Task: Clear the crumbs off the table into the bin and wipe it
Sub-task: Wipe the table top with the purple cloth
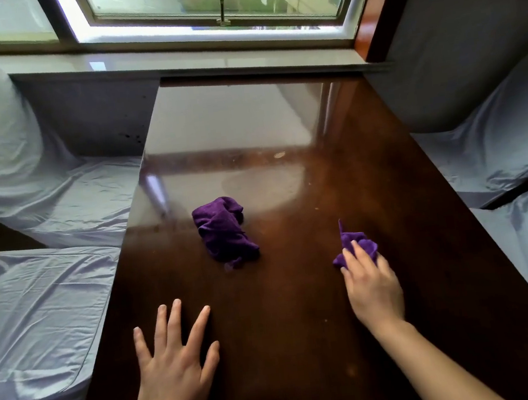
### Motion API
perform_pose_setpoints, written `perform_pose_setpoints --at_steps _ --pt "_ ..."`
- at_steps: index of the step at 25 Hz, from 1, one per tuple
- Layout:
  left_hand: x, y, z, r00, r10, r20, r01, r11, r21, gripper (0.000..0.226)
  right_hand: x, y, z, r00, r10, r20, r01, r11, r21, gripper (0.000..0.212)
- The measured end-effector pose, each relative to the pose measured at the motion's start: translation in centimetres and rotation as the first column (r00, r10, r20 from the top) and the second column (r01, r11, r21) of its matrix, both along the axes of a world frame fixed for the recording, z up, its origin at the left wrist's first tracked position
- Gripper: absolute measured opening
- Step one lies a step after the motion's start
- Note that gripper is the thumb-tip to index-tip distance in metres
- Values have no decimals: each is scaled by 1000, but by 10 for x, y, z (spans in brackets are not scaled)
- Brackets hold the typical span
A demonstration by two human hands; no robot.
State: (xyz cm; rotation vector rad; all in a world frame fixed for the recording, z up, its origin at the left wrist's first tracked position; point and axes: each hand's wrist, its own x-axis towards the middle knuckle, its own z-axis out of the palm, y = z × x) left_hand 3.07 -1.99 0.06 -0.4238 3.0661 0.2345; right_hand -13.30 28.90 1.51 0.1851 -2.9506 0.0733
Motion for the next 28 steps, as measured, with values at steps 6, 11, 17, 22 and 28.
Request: perform_pose_setpoints --at_steps 6,11,17,22,28 --pt "1 1 6 1000 8 31 -9 1000 17 65 102 -65 -21 972 235 -22 -236 959 -155 40" --pt "2 0 6 1000 3 13 -3 1000 25 71 54 -51 -17 795 606 -38 -607 792 -58 34" --pt "0 1 -3 999 12 -36 -12 1000 20 58 -145 -47 -5 991 -44 130 58 992 -108 41" --pt "-2 -3 -10 999 0 -48 -1 1000 -15 61 -134 -116 -6 987 146 62 -140 985 -101 37" --pt "0 0 -1 1000 11 -8 -11 1000 -6 60 22 -91 -9 902 432 29 -425 896 -131 36"
